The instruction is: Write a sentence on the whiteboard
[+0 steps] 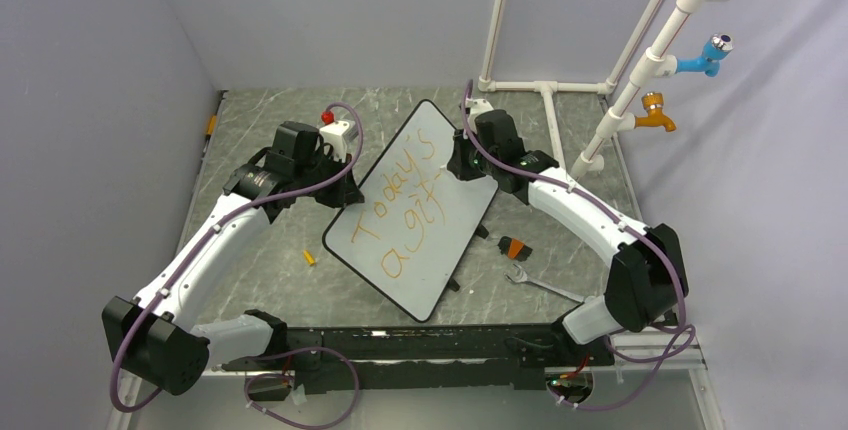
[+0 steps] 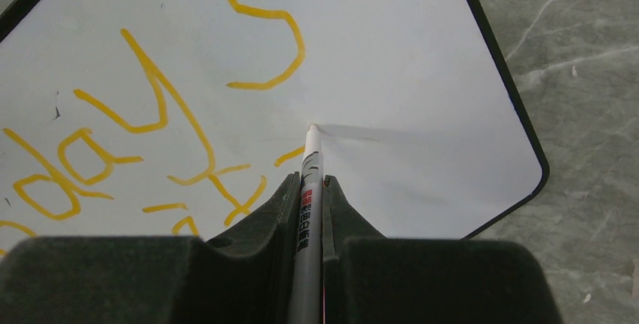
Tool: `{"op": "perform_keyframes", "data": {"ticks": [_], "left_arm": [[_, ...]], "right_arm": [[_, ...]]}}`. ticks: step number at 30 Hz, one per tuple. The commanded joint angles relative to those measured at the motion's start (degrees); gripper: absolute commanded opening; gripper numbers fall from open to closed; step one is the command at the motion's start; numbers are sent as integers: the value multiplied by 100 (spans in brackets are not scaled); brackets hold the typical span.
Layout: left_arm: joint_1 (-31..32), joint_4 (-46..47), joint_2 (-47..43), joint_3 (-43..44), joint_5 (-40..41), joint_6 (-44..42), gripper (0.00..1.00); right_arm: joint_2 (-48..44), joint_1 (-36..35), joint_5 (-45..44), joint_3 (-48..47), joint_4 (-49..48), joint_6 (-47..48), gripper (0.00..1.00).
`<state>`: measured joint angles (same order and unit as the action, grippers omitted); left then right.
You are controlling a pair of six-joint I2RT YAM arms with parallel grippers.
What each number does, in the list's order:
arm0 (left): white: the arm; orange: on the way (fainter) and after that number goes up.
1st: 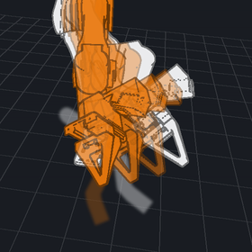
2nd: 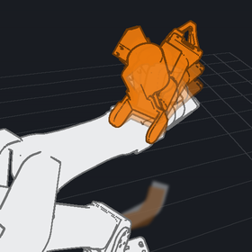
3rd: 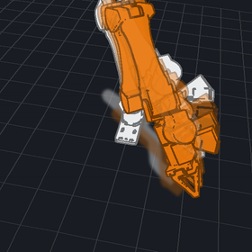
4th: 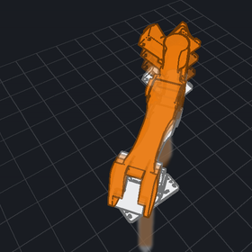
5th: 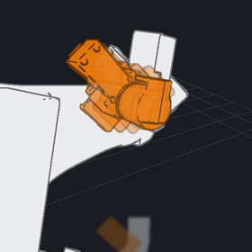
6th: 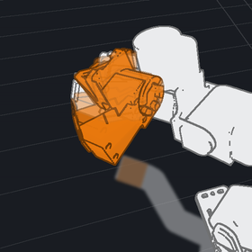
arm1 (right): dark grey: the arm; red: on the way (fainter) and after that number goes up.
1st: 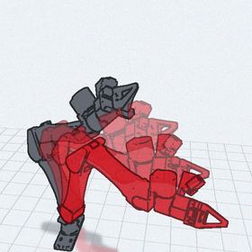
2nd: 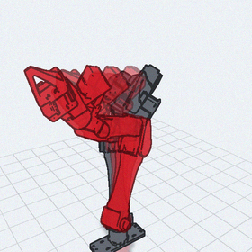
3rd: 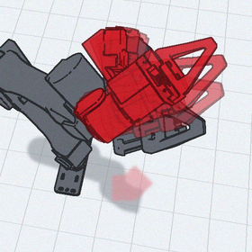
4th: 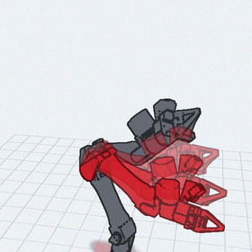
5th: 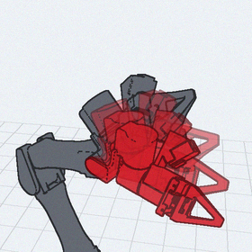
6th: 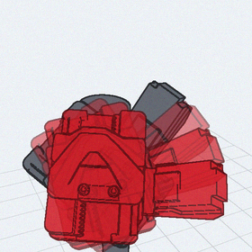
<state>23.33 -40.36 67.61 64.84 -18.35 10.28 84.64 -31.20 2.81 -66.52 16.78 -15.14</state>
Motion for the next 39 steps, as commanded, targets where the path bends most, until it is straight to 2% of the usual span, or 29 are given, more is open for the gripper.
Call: {"op": "perform_keyframes", "data": {"ticks": [1,19,39], "left_arm": [[-5,9,-20,-49,838,-615,0],[-4,9,-21,-48,842,-615,0],[-4,13,-22,-56,860,-615,0]], "right_arm": [[-290,-11,38,-234,-21,14,0],[-80,-8,335,-297,-179,-121,0],[-428,-8,438,644,-249,-156,0]]}}
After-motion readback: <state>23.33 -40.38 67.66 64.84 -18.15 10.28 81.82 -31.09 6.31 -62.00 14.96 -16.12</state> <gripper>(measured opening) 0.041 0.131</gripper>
